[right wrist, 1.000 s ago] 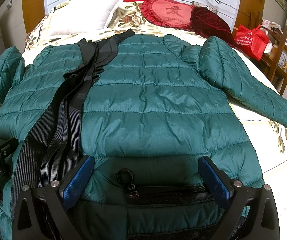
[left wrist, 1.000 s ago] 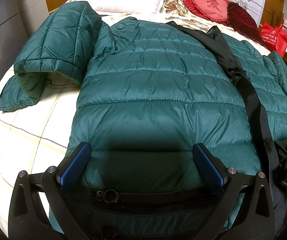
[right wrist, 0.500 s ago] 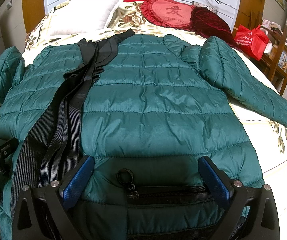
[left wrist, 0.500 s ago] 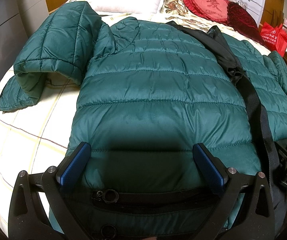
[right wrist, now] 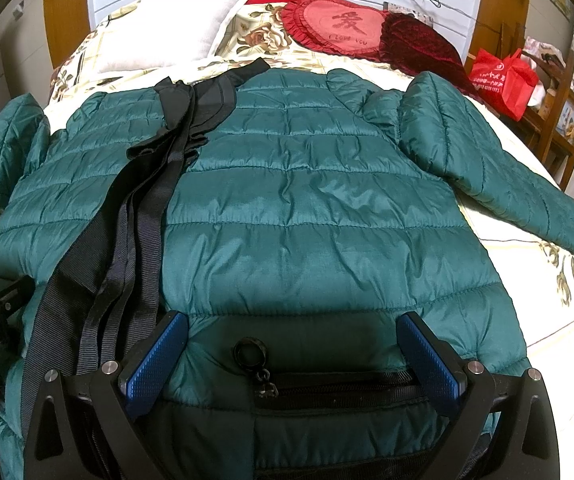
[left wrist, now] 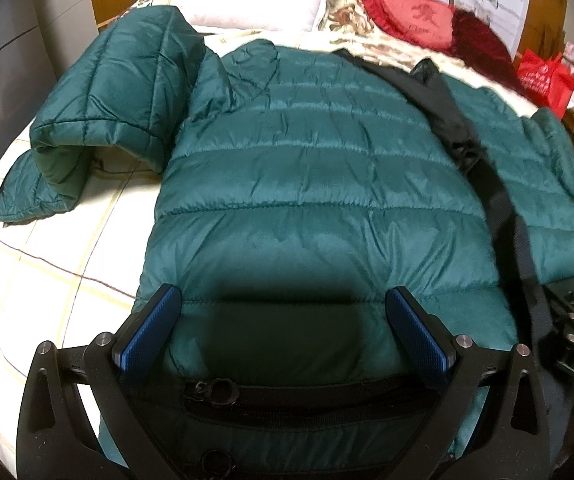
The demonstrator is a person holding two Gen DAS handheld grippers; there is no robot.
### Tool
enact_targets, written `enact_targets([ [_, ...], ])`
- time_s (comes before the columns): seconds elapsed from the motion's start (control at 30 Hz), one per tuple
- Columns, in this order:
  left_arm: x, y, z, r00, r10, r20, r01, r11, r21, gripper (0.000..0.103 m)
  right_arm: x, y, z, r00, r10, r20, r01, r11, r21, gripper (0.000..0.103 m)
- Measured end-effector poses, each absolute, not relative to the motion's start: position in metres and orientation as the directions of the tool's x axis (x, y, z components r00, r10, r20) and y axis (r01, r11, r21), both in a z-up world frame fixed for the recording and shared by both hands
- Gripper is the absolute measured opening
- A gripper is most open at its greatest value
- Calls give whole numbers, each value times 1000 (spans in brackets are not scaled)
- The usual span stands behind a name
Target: Fold large clothes
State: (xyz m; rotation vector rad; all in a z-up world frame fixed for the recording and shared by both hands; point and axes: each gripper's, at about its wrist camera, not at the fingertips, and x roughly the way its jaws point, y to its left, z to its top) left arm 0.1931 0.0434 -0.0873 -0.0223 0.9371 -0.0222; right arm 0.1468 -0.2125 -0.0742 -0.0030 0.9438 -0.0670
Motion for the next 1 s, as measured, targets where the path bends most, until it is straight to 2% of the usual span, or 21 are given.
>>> enact_targets([
  [0.1,181,57,-69,646,-59,-761,10,998,-69,103,146,-214,-75,587,-52,-808,57,998,-23,103],
  [0.17,176,70,-55,666,-33,-745,-8,999,-52,103,146,-214,-75,588,-53,-807,57,998,-24,103],
  [0.23,175,90,-42,674,12,-739,-48,998,-28,103,145,-214,-74,591,-57,-805,59,998,-27,103],
  [0.33,182,137,-34,650,34,-759,-130,989,-68,103,141,-217,-68,606,-39,-795,59,998,-5,103],
  [0.43,193,189,-38,611,89,-786,-229,971,-69,103,125,-223,-40,700,-15,-714,66,997,44,103],
  [0.57,211,259,-46,582,186,-792,-317,949,-9,103,100,-220,-5,804,-17,-595,26,1000,7,103],
  [0.73,237,340,-64,539,184,-822,-447,889,-94,103,100,-223,0,810,-6,-587,29,999,28,103],
  [0.87,257,364,-77,570,63,-819,-441,865,-240,103,105,-222,-5,794,-16,-608,36,999,21,103],
  [1.0,276,362,-90,537,58,-842,-435,874,-217,103,110,-220,-10,782,-15,-624,24,1000,6,103],
])
